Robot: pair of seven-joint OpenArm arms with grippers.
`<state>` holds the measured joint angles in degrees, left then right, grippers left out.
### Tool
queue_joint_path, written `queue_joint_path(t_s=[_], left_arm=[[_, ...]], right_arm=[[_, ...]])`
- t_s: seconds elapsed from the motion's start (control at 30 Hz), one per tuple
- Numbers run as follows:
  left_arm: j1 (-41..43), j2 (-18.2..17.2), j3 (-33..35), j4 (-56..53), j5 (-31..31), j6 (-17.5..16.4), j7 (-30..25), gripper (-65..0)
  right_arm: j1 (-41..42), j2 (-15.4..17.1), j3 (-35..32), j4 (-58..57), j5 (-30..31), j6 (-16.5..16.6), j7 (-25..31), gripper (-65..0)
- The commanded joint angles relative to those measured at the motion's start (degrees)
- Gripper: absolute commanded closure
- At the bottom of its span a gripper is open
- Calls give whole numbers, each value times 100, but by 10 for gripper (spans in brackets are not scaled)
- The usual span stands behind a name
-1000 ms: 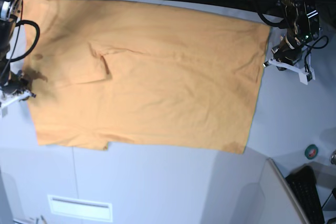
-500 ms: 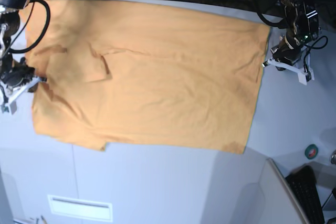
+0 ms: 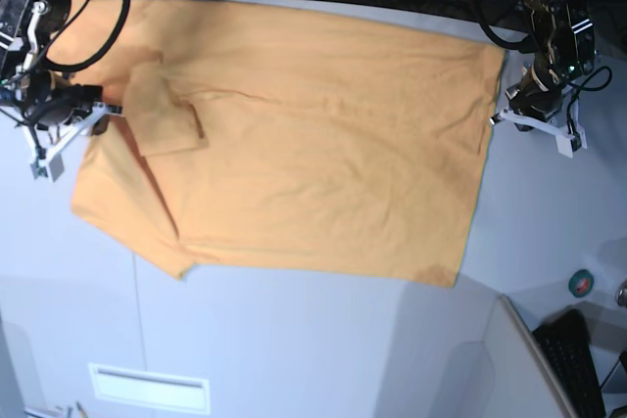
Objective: Layout the t-shirt on the table in an organized manner, then fold the t-shirt properly
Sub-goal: 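Move the right gripper along the shirt side and grasp the hem corner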
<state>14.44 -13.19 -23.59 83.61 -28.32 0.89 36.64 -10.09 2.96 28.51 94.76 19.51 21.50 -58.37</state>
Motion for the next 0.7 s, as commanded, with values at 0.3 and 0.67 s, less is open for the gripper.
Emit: queue_joint_path(t_s=[0.3, 0.67], left_arm=[[3, -83, -45, 91, 5, -14, -91, 0], [11, -83, -45, 91, 5, -14, -91, 0]], right_arm=[[1980, 658, 626, -2324, 58, -9, 760, -396], [2745, 1220, 599, -4742, 58, 35, 1762, -390]])
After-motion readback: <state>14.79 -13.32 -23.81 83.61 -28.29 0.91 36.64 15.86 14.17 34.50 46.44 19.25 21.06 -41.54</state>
